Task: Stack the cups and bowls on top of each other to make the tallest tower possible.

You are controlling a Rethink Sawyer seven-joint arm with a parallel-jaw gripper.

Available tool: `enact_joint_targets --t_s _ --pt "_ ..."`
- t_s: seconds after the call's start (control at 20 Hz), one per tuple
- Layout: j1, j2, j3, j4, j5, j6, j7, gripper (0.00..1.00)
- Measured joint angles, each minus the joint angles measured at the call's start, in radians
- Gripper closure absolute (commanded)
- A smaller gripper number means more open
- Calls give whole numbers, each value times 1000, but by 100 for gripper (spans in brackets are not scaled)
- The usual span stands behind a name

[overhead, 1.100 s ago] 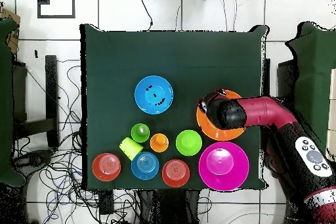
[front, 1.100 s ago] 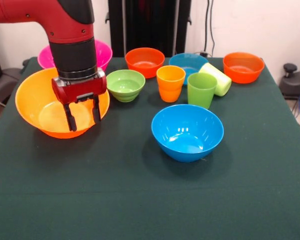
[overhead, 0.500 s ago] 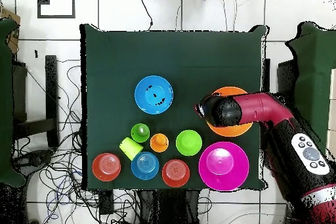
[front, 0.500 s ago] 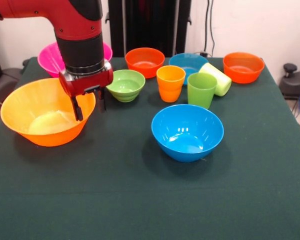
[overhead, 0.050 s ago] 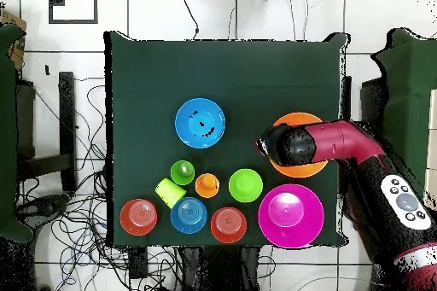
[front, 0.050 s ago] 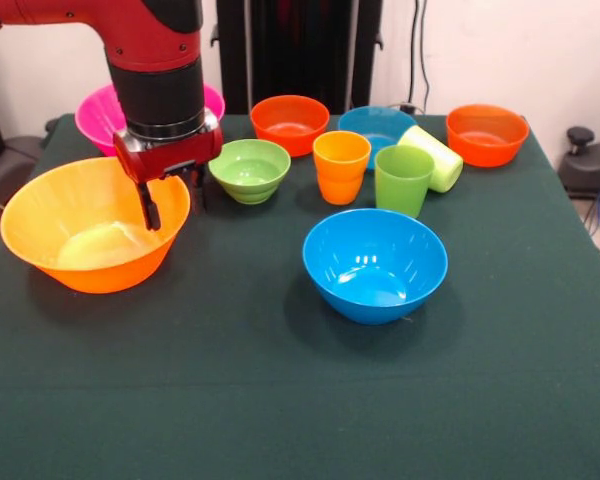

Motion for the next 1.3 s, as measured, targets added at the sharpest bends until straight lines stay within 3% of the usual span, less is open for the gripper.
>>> enact_joint_targets --t_s 0.85,1.3 --pt "6 0 -46 9 -6 0 0 0" --pt "20 -4 -85 64 -6 0 0 0"
